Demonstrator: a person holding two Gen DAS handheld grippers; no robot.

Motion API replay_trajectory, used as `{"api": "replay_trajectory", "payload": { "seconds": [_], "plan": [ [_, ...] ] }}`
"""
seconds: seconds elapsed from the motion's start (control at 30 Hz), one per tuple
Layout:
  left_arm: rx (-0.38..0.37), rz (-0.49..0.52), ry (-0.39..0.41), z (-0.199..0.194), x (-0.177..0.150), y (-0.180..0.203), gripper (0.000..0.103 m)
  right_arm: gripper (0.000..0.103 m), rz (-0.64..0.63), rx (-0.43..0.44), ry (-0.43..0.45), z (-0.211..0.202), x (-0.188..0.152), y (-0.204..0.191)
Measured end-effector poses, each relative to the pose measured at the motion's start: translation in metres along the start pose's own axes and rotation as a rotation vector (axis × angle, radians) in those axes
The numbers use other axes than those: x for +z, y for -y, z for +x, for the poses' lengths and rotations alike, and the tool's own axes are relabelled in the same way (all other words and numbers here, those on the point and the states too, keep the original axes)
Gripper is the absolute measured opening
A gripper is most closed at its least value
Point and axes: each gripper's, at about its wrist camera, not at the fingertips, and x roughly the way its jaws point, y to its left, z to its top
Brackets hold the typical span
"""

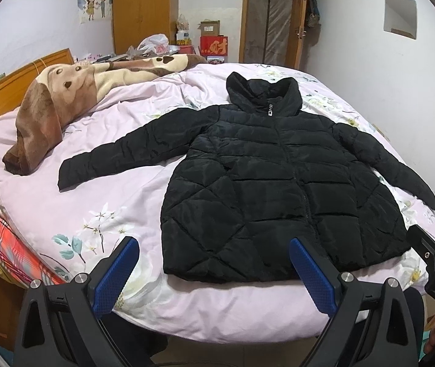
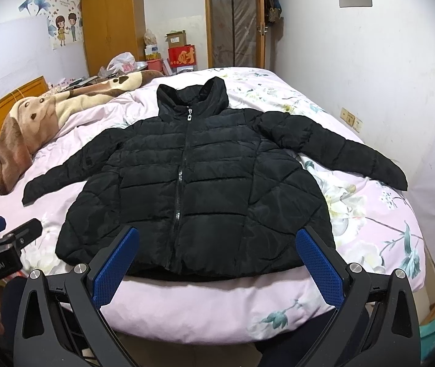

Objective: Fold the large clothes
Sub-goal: 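Grasp the jacket sleeve nearest the left tool and lift it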

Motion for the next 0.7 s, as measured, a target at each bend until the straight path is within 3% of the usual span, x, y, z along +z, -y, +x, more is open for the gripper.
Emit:
{"api": "replay_trajectory", "payload": {
  "seconds": [0.17, 0.37, 0.6, 0.7],
  "plan": [
    [0.007, -0.029, -0.037, 0.023, 0.014, -0.017, 0.1, 0.102, 0.001, 0.012, -0.003, 0.016, 0.01, -0.006],
    [0.021, -0.121, -0.071, 0.066, 0.033, -0.065, 0.1, 0.102, -0.009, 0.072, 0.0, 0.046, 0.027, -0.021],
    [-0.057, -0.237, -0.168, 0.124, 0.052, -0.128, 0.102, 0.102, -0.069, 0.143, 0.064, 0.083, 0.053, -0.048],
    [-0.015, -0.285, -0.177, 0.142, 0.056, -0.156, 0.102, 0.102, -0.081, 0.192, 0.041, 0.104, 0.066, -0.06]
  ]
}}
